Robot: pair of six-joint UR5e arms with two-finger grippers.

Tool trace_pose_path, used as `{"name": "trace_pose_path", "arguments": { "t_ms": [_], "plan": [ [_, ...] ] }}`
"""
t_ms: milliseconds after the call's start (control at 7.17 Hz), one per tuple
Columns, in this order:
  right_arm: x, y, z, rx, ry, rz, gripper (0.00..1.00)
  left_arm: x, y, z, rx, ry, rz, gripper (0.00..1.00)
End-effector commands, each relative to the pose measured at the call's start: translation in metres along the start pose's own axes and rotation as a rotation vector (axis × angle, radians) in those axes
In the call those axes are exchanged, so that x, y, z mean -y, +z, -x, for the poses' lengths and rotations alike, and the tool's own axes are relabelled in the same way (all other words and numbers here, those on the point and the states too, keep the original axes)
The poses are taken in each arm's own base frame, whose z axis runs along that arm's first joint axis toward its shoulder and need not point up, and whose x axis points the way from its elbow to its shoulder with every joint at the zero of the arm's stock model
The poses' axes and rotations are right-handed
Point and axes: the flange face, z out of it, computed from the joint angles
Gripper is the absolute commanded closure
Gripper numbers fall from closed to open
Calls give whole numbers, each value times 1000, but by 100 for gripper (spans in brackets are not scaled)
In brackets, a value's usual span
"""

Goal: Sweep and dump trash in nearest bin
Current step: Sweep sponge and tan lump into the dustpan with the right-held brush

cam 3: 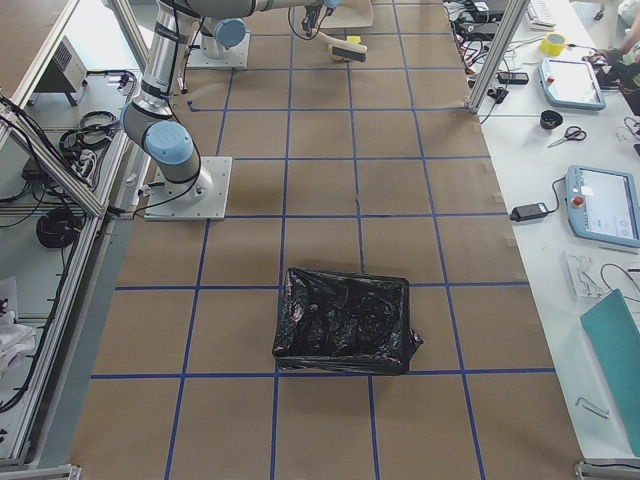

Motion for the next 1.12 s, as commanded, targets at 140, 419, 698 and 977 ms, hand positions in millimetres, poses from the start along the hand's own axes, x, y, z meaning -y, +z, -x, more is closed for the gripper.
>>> {"name": "trace_pose_path", "arguments": {
  "t_ms": [140, 419, 698, 977],
  "plan": [
    [2, 25, 2, -66, 10, 42, 100, -14, 35, 24, 11, 17, 26, 100],
    [-3, 41, 10, -126, 13, 65, 100, -16, 56, 33, 2, -5, 22, 100],
    [-6, 48, 38, -96, -5, 59, 100, -14, 63, 33, -6, -9, 14, 100],
    [-6, 62, 62, -80, -66, 55, 100, -10, 73, 31, -19, -9, -1, 100]
  ]
}}
